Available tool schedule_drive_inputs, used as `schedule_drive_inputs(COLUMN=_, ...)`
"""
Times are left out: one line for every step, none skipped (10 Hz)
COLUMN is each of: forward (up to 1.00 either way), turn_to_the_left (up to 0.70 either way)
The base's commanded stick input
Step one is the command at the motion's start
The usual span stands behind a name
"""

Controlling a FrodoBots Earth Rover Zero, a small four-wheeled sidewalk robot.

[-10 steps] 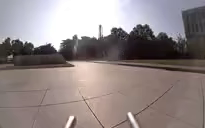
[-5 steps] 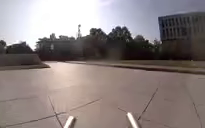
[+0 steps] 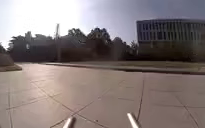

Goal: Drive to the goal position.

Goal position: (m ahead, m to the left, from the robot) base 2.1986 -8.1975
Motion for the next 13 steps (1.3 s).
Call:
schedule_drive_inputs(forward=0.7, turn_to_the_left=-0.35)
schedule_drive_inputs(forward=0.7, turn_to_the_left=-0.35)
schedule_drive_inputs(forward=0.7, turn_to_the_left=-0.35)
schedule_drive_inputs(forward=0.7, turn_to_the_left=-0.35)
schedule_drive_inputs(forward=0.7, turn_to_the_left=-0.35)
schedule_drive_inputs(forward=0.7, turn_to_the_left=-0.35)
schedule_drive_inputs(forward=0.7, turn_to_the_left=-0.35)
schedule_drive_inputs(forward=0.7, turn_to_the_left=-0.35)
schedule_drive_inputs(forward=0.7, turn_to_the_left=-0.16)
schedule_drive_inputs(forward=0.7, turn_to_the_left=0.0)
schedule_drive_inputs(forward=0.7, turn_to_the_left=0.0)
schedule_drive_inputs(forward=0.7, turn_to_the_left=0.0)
schedule_drive_inputs(forward=0.7, turn_to_the_left=0.0)
